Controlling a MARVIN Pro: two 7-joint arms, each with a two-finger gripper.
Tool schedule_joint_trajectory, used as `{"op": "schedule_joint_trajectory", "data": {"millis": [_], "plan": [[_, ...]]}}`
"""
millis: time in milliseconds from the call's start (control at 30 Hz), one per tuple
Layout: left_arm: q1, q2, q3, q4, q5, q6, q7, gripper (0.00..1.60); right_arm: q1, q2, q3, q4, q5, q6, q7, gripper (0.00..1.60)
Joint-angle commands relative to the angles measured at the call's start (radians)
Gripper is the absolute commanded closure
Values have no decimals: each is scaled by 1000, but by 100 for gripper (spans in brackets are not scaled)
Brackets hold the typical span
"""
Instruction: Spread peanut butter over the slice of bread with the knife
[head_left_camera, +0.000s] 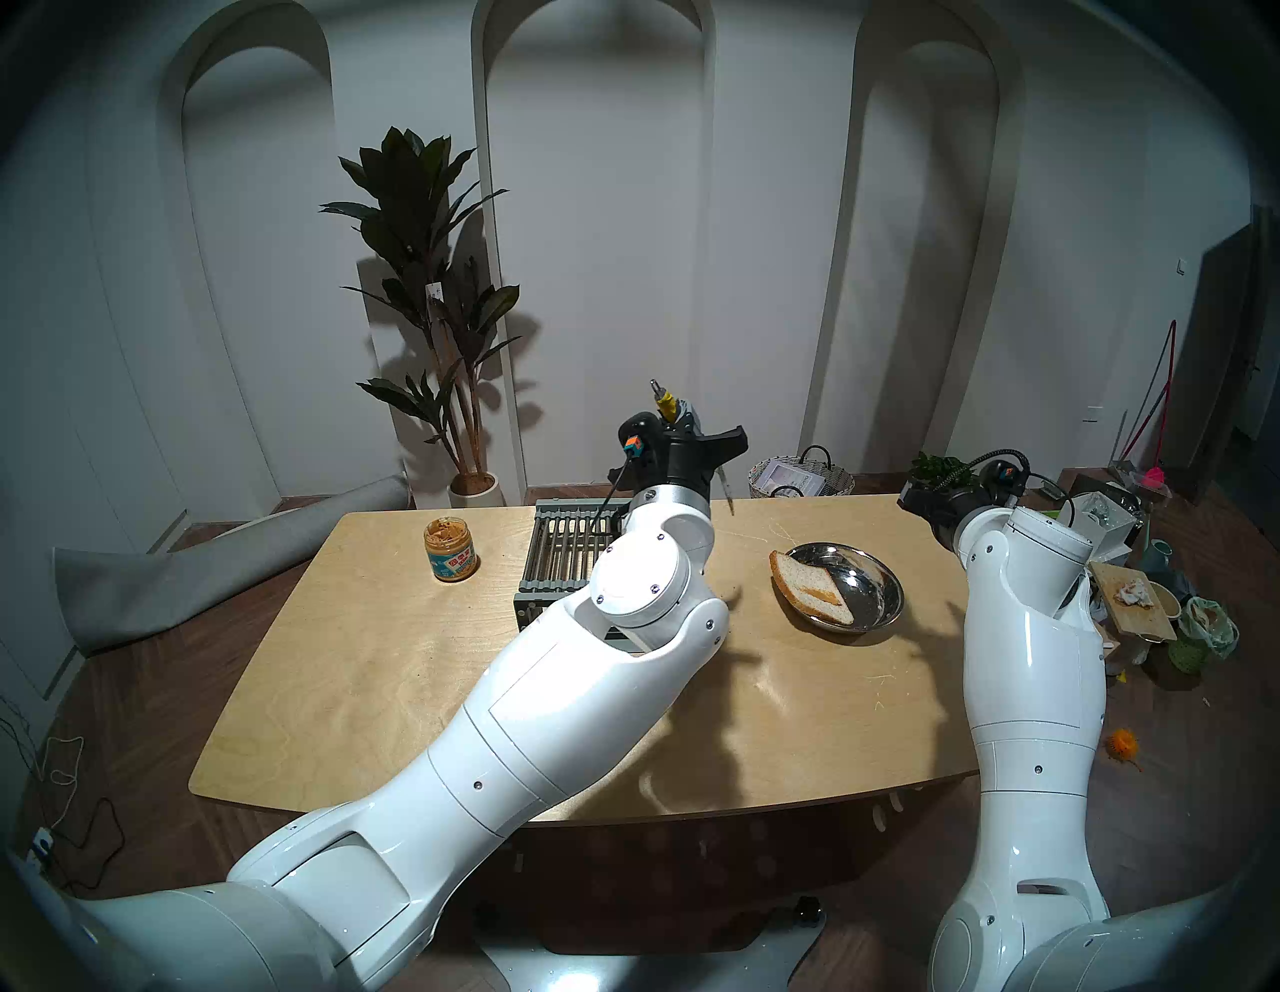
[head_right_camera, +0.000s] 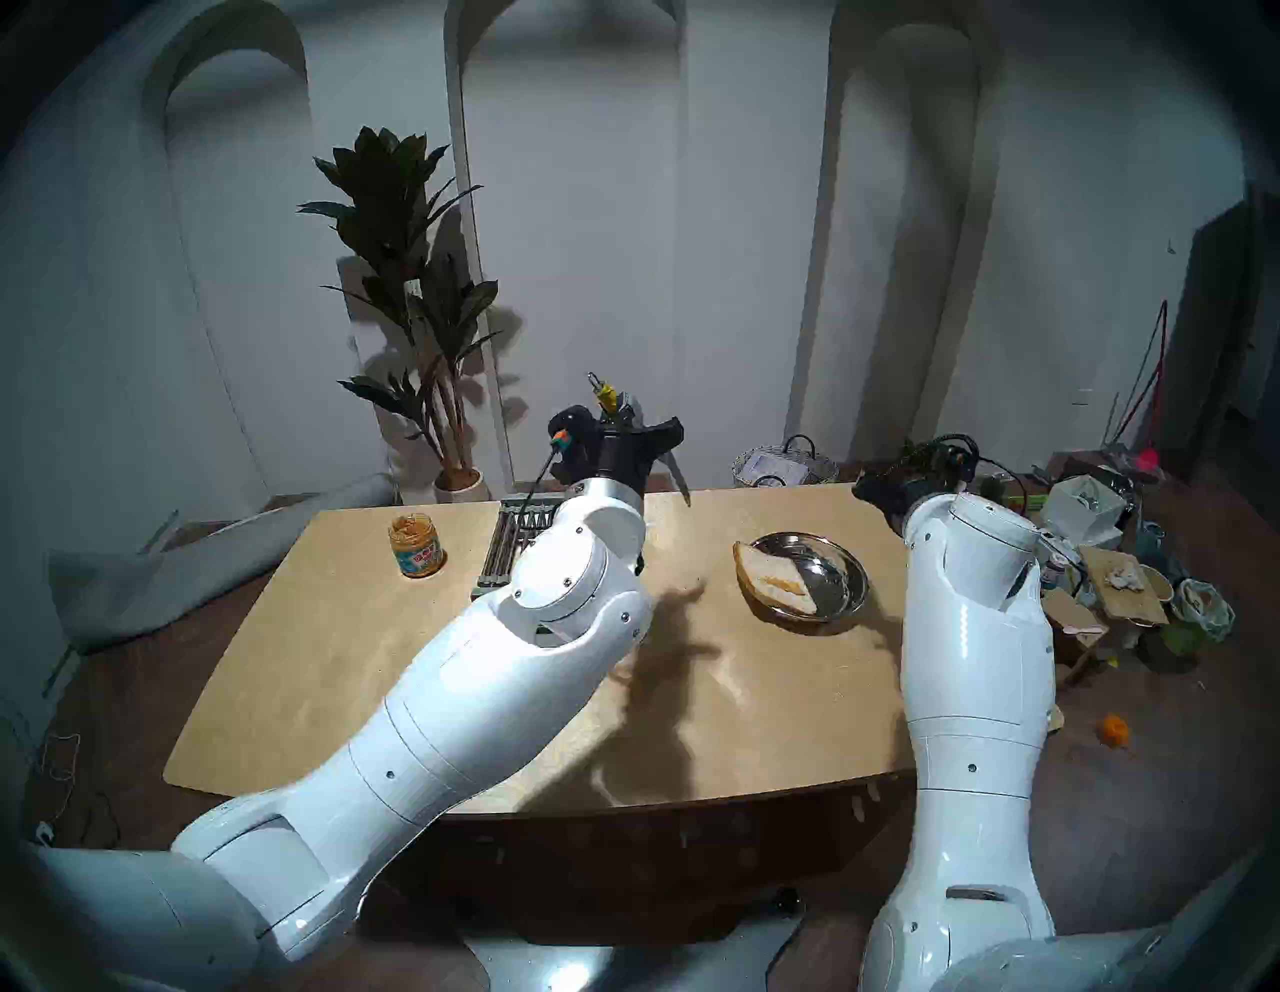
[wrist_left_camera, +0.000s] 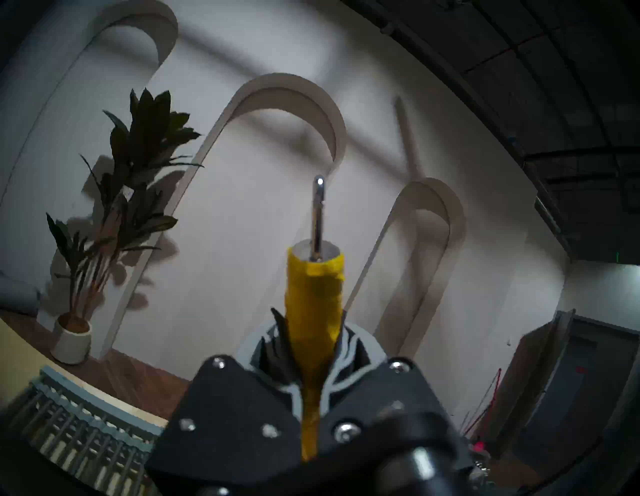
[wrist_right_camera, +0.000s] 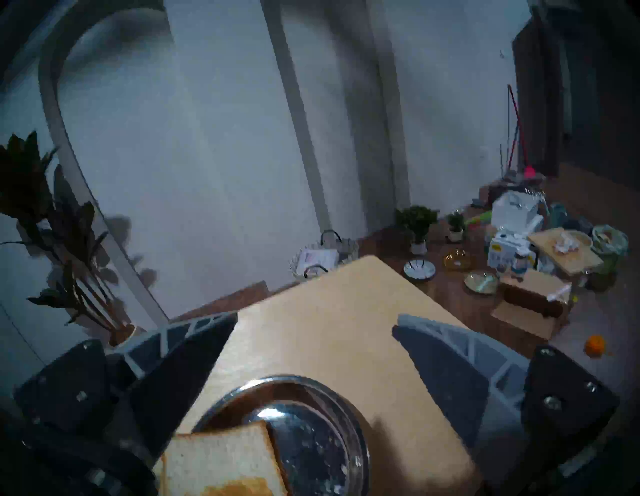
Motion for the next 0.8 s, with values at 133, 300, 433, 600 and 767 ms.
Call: {"op": "schedule_joint_trajectory", "data": {"millis": [133,300,433,600,767], "plan": [[72,165,-16,-76,261,-118,13,160,-84,7,-97,-77,-61,-135,37,0],[108,225,-14,-66,389,-177,23,160,-92,9,-145,-52,-100,-190,32,0],[139,275,-23,-52,460,-247,16,160,-101,3,-183,-34,-124,-232,32,0],[151,310,-31,13,507,-341,0,160,-101,-4,-228,-13,-161,-304,19,0],[133,313,-23,108,550,-415,-34,160,-87,-10,-250,30,-177,-370,13,0]]}}
